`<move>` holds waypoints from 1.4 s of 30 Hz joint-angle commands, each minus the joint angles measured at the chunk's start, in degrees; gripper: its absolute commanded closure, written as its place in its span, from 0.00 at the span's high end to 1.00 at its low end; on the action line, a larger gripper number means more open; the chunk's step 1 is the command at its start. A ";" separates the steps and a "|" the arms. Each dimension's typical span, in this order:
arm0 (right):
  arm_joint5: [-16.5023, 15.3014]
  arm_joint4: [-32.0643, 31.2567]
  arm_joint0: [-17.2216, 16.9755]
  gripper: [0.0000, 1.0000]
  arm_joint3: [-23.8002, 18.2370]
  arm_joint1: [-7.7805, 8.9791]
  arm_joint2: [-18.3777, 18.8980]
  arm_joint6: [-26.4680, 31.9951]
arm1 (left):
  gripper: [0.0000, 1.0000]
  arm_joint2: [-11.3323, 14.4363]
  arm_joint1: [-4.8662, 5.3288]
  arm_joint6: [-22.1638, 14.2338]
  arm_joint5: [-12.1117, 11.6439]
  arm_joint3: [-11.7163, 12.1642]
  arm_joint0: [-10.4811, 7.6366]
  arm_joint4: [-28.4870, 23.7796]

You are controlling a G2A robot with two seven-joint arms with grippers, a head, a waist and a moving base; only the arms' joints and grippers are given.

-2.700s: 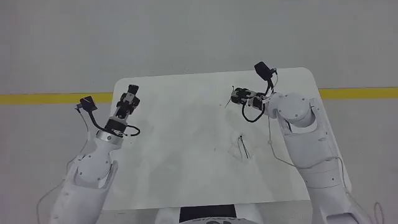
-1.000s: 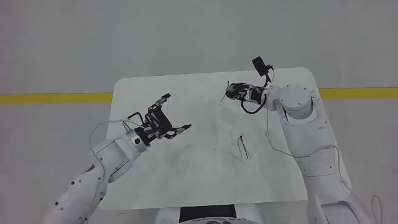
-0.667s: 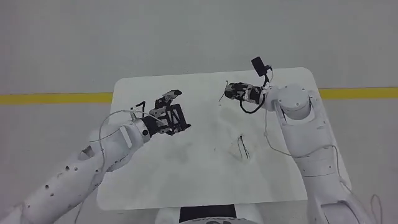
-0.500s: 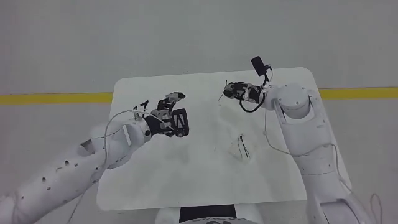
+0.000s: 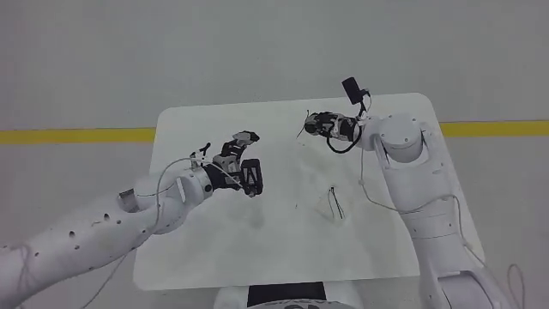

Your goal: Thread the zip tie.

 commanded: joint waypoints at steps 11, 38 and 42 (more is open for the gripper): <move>0.00 4.51 0.52 0.00 1.15 -0.58 -3.53 -3.32 | 1.00 3.56 -1.66 -0.10 -0.01 1.41 -4.86 0.00; 0.00 4.05 0.25 0.00 -0.96 -0.65 -6.19 -7.90 | 1.00 9.85 -4.37 -7.27 -3.03 1.47 -14.30 0.00; 0.00 4.05 0.25 0.00 -0.96 -0.65 -6.19 -7.90 | 1.00 9.85 -4.37 -7.27 -3.03 1.47 -14.30 0.00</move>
